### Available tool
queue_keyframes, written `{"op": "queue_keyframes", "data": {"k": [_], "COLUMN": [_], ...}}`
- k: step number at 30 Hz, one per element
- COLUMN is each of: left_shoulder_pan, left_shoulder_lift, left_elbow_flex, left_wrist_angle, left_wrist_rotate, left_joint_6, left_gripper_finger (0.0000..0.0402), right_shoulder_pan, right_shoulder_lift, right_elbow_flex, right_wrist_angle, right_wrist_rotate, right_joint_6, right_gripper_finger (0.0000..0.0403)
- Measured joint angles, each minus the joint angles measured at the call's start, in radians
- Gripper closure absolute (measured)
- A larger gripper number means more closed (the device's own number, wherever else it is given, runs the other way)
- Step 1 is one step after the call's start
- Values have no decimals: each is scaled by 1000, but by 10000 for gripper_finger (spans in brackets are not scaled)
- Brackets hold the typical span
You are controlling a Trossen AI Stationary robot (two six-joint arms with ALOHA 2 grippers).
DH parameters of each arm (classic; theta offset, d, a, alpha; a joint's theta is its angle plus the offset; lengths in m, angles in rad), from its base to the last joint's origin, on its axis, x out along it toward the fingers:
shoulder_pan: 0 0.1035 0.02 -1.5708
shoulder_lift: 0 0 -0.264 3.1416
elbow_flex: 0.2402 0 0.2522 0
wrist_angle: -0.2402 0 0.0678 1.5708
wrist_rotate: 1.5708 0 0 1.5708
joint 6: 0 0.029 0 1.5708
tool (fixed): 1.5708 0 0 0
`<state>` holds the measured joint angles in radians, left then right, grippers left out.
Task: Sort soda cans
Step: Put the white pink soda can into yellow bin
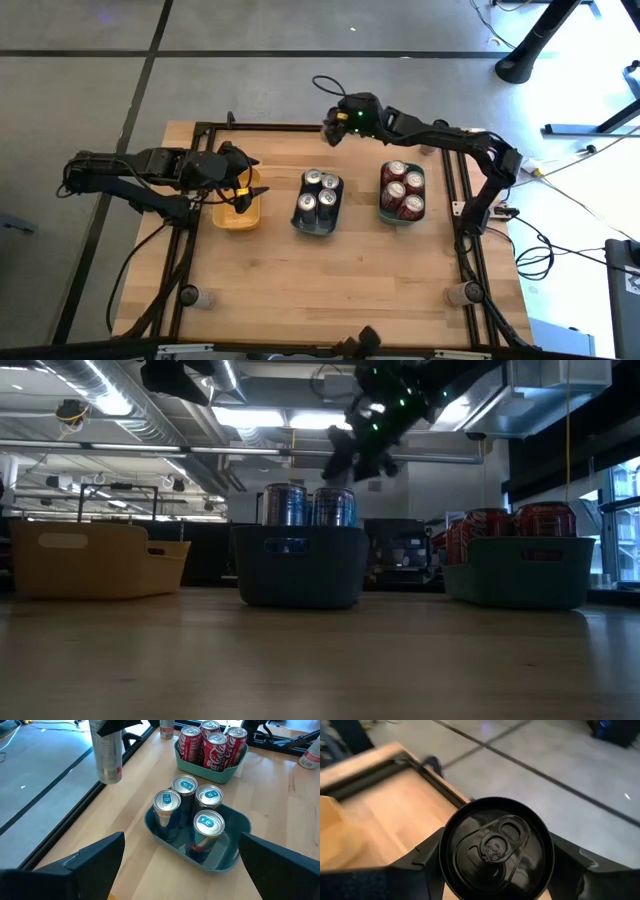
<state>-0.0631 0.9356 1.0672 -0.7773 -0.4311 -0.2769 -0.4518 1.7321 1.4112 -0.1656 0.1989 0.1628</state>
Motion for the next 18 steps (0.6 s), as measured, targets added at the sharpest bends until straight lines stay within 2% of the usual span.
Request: {"op": "queue_keyframes", "data": {"k": [8, 18], "left_shoulder_pan": [0, 1], "left_shoulder_lift": [-8, -93], "left_elbow_flex": [-1, 0], "left_wrist_angle": [-11, -30], "left_wrist_rotate": [-52, -88], "left_joint_6": [12, 13], "left_gripper_finger": [25, 25], "right_shoulder_pan": [103, 214], "right_shoulder_lift": [4, 31], "right_elbow_flex": [18, 18], "right_wrist_angle": [129, 248], "right_wrist_rotate": [-13, -46], "right_joint_6": [-32, -77], "right_gripper_finger": [164, 164]}}
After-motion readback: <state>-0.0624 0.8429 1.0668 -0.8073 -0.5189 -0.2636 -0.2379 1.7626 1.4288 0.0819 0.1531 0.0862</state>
